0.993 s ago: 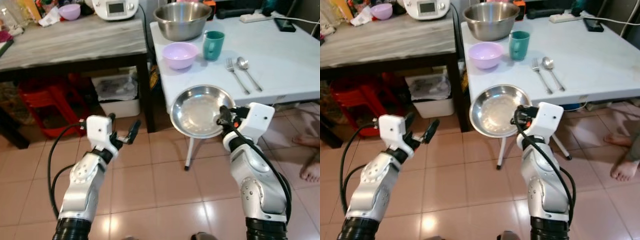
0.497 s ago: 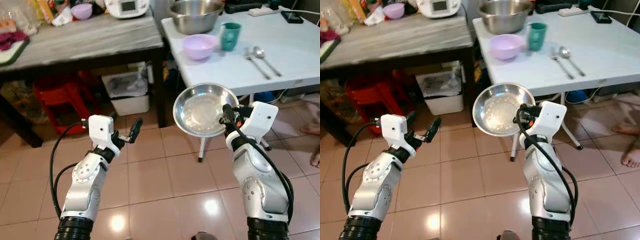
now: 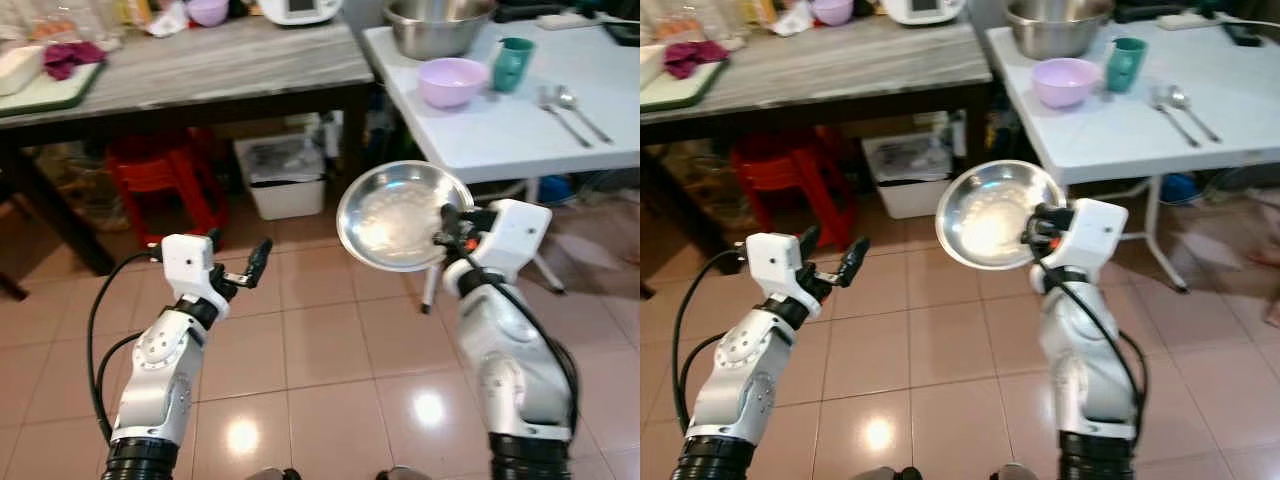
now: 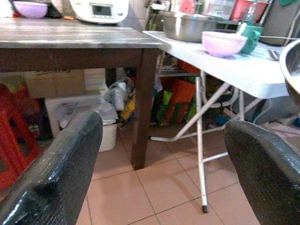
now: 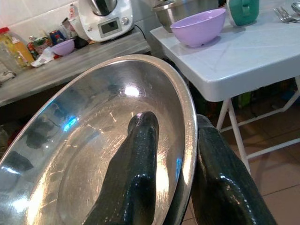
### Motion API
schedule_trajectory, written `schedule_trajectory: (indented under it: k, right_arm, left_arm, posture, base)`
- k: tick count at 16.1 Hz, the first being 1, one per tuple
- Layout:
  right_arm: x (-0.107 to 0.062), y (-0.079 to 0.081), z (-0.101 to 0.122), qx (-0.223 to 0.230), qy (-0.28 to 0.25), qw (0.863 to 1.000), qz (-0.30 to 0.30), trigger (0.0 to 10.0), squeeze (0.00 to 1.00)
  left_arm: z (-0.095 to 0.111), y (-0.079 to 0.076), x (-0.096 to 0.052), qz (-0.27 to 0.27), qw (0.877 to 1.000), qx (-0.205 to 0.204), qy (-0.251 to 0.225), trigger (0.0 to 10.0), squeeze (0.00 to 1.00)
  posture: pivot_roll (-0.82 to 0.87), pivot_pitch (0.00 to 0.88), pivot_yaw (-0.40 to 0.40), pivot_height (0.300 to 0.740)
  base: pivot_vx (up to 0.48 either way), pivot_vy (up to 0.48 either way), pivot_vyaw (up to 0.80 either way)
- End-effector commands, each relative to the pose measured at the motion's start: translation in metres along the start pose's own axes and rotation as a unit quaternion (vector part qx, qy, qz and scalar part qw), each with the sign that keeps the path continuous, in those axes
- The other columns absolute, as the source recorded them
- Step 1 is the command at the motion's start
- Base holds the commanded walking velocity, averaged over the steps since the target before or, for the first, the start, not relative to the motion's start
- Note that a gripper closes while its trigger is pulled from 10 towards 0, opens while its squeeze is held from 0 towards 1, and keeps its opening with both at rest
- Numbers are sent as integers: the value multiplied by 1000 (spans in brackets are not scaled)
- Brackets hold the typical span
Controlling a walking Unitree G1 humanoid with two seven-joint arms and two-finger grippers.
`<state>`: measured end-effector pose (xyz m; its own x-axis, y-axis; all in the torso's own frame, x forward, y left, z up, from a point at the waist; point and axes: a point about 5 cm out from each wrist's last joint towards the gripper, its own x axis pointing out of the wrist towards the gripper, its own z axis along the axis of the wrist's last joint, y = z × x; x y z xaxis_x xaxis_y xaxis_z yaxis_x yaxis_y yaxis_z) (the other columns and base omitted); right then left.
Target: Setting the table
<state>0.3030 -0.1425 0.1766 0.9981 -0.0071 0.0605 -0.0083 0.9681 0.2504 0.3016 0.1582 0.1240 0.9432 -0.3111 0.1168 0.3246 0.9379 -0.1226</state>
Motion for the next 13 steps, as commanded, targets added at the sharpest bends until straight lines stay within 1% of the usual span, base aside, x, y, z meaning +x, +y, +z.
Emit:
schedule_trajectory:
  k: [1,8,13]
  right_arm:
    - [1,3,4,-4,-11,1000,8,10000,0]
    - [2,4,6,-4,-15,1000,10,10000,0]
    - [2,6,5,-2,-18,1000,10,10000,0]
  left_arm:
    - [4,0,0,-3,1000,2,-6,10000,0]
    - [3,-2,0,-9,1000,-2,-4,10000,0]
    - [4,-2,1,-13,1000,-2,-5,10000,0]
  posture:
    - [-177,121,72,740]
    - [-176,122,73,740]
    - [-174,118,80,740]
  base:
    - [345,0,0]
    - [344,0,0]
    - [342,0,490]
